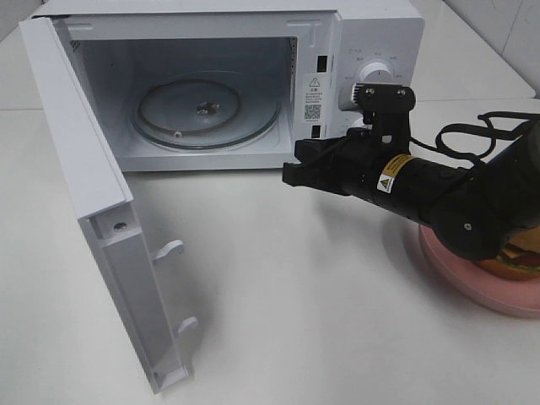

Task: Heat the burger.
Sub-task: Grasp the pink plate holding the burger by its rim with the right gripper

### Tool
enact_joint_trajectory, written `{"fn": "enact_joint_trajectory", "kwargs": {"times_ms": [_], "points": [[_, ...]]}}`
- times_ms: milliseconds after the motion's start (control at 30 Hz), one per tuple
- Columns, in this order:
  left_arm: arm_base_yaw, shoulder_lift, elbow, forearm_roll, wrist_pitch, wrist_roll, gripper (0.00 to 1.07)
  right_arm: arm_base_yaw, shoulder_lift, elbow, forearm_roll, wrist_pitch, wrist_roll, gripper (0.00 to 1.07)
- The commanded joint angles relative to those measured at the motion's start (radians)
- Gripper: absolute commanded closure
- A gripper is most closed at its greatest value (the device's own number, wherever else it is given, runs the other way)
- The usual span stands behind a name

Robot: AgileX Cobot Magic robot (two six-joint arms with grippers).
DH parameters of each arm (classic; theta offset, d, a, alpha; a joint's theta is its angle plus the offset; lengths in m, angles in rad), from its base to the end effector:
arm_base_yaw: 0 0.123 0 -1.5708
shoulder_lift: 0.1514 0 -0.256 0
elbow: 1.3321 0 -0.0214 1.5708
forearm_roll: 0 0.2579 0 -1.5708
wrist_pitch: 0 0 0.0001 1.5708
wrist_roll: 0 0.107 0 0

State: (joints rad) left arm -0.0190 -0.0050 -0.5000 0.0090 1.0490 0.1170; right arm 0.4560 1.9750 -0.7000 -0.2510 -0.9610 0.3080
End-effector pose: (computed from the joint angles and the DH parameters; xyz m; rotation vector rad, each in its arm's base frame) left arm 0.0448 0.0000 0.2748 0.1374 2.0236 0.0726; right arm 0.3073 0.1750 0.0841 -0.4174 1.8042 0.6208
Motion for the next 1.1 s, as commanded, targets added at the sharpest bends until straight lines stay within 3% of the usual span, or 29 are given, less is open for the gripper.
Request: {"fn": "enact_joint_trajectory", "kwargs": {"times_ms": [33,300,533,867,1067,1100], "points": [[-0.002,-0.02,0.004,-0.009,-0.015,0.0,1.06,-0.005,-0.012,-0.004,-0.054,0.045,-0.1,1.0],[-0.002,-0.02,0.004,-0.009,-0.015,0.0,1.06,-0.005,-0.044,-0.005,-0.101,0.152,-0.167,0.98],[-0.002,-0.02,0.004,-0.009,-0.015,0.0,1.06,-0.004,-0.151,-0.048,-0.105,0.556,-0.183,0.98],[-0.002,-0.02,0.004,-0.009,-0.015,0.0,1.06,-0.002,-0.283,-0.111,-0.102,0.944,-0.177,0.96],[-0.002,-0.02,0.004,-0.009,-0.015,0.0,1.06,-0.002,-0.337,-0.163,-0.033,1.211,-0.177,0.94],[-0.002,-0.02,0.004,-0.009,-0.015,0.0,1.06,-0.002,-0.346,-0.184,0.031,1.282,-0.177,0.92]]}}
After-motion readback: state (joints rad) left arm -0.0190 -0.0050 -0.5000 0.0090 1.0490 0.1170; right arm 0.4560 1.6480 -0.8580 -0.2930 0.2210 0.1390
